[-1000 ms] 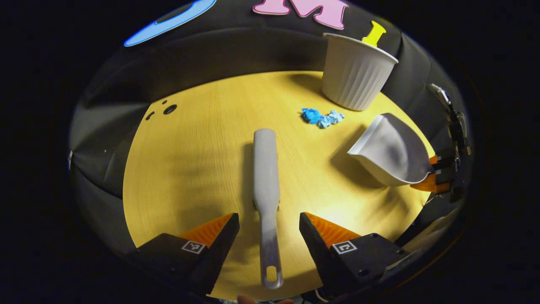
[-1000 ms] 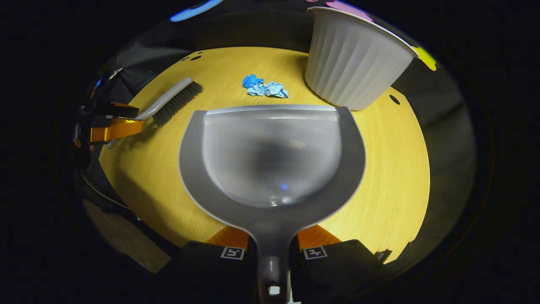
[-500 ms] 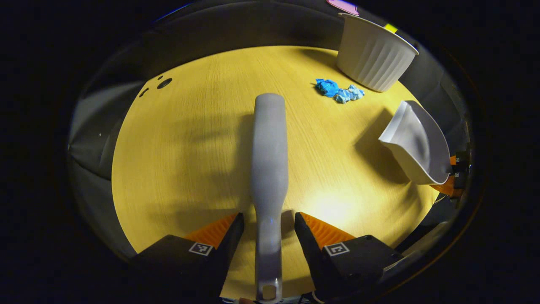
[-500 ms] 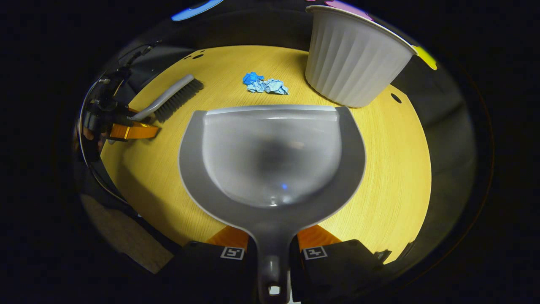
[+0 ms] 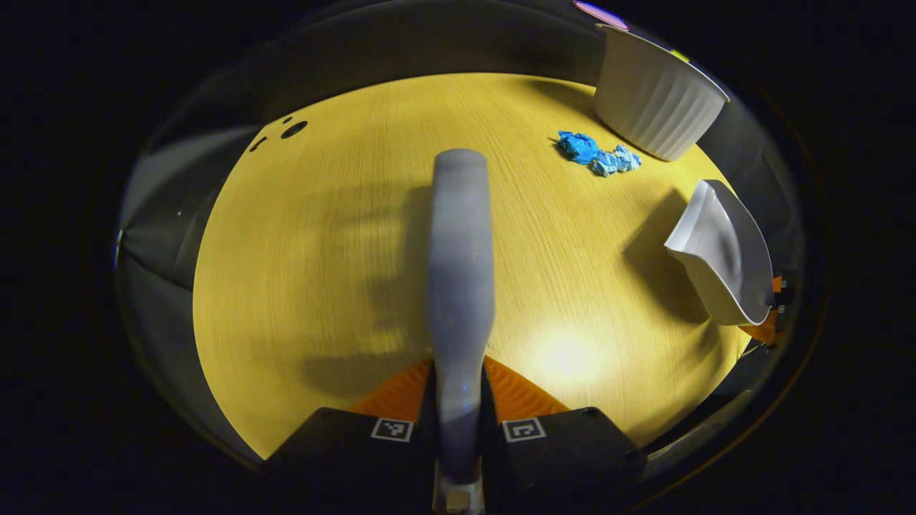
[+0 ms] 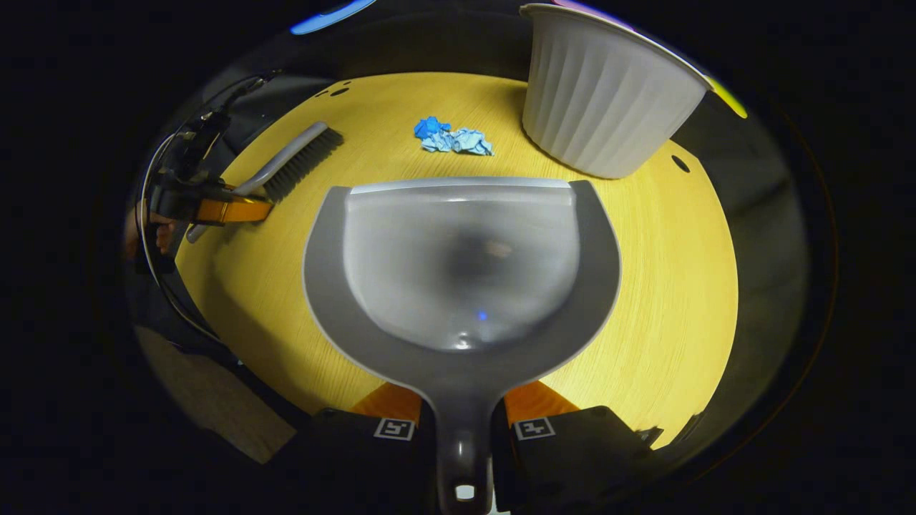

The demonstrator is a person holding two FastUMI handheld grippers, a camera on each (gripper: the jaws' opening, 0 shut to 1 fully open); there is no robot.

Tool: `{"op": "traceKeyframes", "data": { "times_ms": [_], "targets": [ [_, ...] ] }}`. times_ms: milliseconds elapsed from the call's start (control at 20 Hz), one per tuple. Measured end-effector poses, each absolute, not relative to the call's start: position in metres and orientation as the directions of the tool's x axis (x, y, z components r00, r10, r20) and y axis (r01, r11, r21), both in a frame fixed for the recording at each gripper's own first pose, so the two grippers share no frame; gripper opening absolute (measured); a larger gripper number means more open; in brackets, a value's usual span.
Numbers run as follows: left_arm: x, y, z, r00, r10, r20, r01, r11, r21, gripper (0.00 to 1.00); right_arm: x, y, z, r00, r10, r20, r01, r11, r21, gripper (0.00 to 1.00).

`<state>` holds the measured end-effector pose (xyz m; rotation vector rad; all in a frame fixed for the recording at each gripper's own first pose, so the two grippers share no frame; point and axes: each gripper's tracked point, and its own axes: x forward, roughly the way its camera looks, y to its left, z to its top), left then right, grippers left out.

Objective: Pick up the small broom and dustpan from the desktop, sweep the trash into the dustpan with the broom, and then empty the trash into the garbage bin.

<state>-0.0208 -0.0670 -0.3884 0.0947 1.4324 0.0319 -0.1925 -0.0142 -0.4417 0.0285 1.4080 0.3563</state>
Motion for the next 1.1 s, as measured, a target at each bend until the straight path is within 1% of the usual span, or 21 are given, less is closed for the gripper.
{"op": "traceKeyframes", "data": {
  "times_ms": [100, 200, 250, 350, 500, 550, 600, 650, 850, 950, 1000, 1100],
  "targets": [
    [-0.002, -0.062, -0.384, 0.181, 0.107, -0.978, 0.056, 0.991, 0.119, 0.28, -0.190, -0.012, -0.442, 0.094, 0.270, -0.958, -0.231, 0.942, 0.243, 0.35],
    [0.026, -0.064, -0.378, 0.240, 0.104, -0.965, 0.064, 0.990, 0.122, 0.25, -0.189, -0.016, -0.444, 0.070, 0.261, -0.963, -0.250, 0.939, 0.237, 0.35],
    [0.041, -0.067, -0.375, 0.261, 0.089, -0.961, 0.056, 0.993, 0.107, 0.27, -0.189, -0.019, -0.444, 0.061, 0.254, -0.965, -0.259, 0.938, 0.230, 0.36],
    [0.070, -0.071, -0.373, 0.288, 0.069, -0.955, 0.063, 0.994, 0.090, 0.27, -0.188, -0.022, -0.447, 0.044, 0.247, -0.968, -0.271, 0.936, 0.226, 0.35],
    [0.110, -0.085, -0.374, 0.312, 0.043, -0.949, 0.139, 0.986, 0.090, 0.27, -0.185, -0.025, -0.453, 0.026, 0.233, -0.972, -0.284, 0.934, 0.216, 0.35],
    [0.120, -0.091, -0.376, 0.313, 0.032, -0.949, 0.170, 0.981, 0.089, 0.27, -0.184, -0.026, -0.455, 0.021, 0.227, -0.974, -0.291, 0.933, 0.212, 0.36],
    [0.130, -0.098, -0.380, 0.305, 0.022, -0.952, 0.199, 0.976, 0.086, 0.29, -0.184, -0.026, -0.457, 0.016, 0.225, -0.974, -0.297, 0.931, 0.211, 0.35],
    [0.135, -0.104, -0.382, 0.292, 0.014, -0.956, 0.225, 0.971, 0.083, 0.27, -0.184, -0.026, -0.457, 0.013, 0.227, -0.974, -0.300, 0.930, 0.213, 0.35],
    [0.147, -0.122, -0.398, 0.226, 0.018, -0.974, 0.319, 0.943, 0.091, 0.27, -0.181, -0.023, -0.461, 0.002, 0.239, -0.971, -0.305, 0.925, 0.227, 0.35],
    [0.150, -0.130, -0.405, 0.206, 0.019, -0.978, 0.351, 0.932, 0.093, 0.27, -0.178, -0.023, -0.462, 0.002, 0.245, -0.970, -0.300, 0.925, 0.233, 0.35],
    [0.152, -0.134, -0.409, 0.196, 0.019, -0.980, 0.368, 0.925, 0.092, 0.27, -0.178, -0.024, -0.463, 0.003, 0.246, -0.969, -0.298, 0.926, 0.234, 0.31],
    [0.156, -0.146, -0.410, 0.189, -0.002, -0.982, 0.411, 0.908, 0.077, 0.27, -0.176, -0.024, -0.464, 0.006, 0.250, -0.968, -0.294, 0.926, 0.238, 0.35]
  ]
}}
